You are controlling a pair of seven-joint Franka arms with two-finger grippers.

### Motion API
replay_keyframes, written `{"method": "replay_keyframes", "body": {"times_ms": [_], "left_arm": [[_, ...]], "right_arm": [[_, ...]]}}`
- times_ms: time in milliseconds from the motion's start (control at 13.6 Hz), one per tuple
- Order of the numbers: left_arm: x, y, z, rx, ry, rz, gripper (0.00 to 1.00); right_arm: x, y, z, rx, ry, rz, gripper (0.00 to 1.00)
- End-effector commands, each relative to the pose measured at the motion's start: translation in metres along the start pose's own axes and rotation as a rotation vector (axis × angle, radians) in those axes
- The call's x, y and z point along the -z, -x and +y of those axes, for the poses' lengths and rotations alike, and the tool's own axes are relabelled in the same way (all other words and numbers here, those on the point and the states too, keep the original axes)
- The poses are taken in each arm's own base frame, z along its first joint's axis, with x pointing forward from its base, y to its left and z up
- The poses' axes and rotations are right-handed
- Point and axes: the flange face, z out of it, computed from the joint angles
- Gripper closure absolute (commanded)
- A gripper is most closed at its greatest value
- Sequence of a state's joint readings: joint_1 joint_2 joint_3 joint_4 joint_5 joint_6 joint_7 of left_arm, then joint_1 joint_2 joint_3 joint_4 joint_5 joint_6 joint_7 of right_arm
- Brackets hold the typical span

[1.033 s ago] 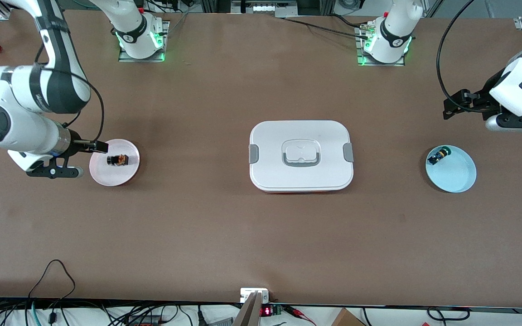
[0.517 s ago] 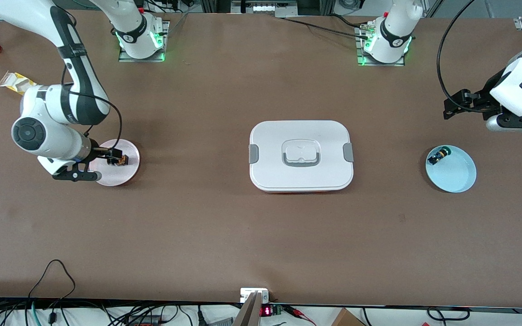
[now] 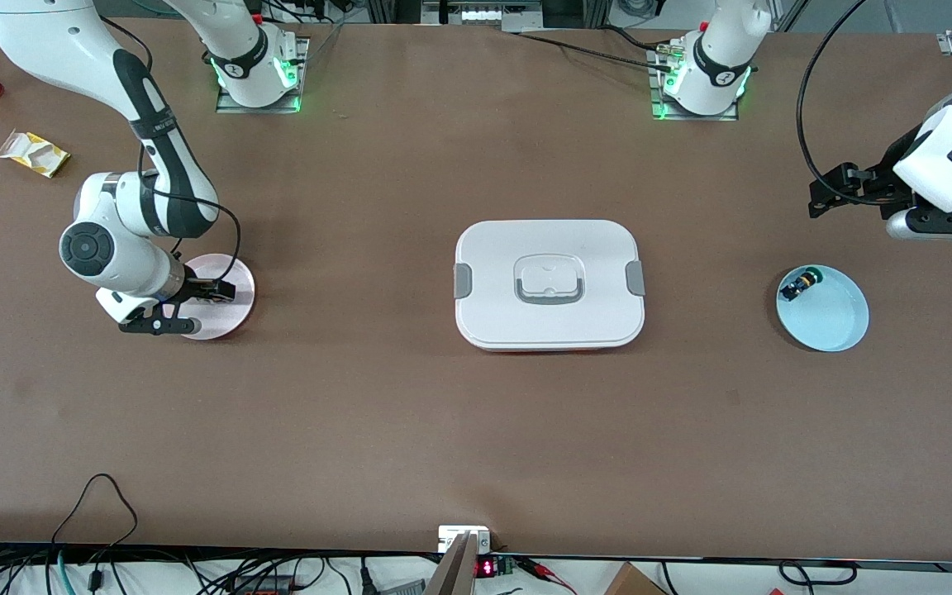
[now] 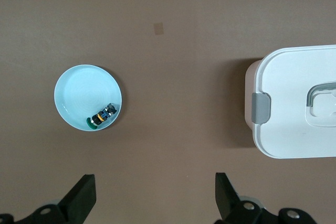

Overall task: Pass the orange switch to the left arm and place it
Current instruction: 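Move the right gripper down over the orange switch on the white plate, then close the right gripper on the orange switch and lift it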

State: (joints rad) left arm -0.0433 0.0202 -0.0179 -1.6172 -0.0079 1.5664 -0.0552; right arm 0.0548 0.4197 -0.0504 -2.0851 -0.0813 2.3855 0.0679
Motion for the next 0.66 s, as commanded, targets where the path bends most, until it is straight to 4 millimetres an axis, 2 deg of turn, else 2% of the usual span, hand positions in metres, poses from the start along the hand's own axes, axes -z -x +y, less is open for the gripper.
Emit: {"method": "replay_keyframes", "body": {"times_ms": [0, 221, 517, 590], "left_arm": [[0.006, -0.001, 0.001, 0.006, 0.006, -0.003, 0.00], [0.007, 0.000, 0.002, 0.004, 0.006, -0.003, 0.00], [0.007, 0.000, 0.002, 0.004, 0.006, -0.003, 0.00], [0.007, 0.000, 0.002, 0.003, 0.006, -0.003, 0.00]], "right_arm": [[-0.005, 0.001, 0.000, 0.021, 0.003, 0.005, 0.00], [-0.009, 0.002, -0.003, 0.026, 0.004, -0.001, 0.00], [-0.036, 0.014, -0.003, 0.082, -0.002, 0.008, 0.00], [-0.037, 0.015, -0.002, 0.081, -0.002, 0.006, 0.00]]}}
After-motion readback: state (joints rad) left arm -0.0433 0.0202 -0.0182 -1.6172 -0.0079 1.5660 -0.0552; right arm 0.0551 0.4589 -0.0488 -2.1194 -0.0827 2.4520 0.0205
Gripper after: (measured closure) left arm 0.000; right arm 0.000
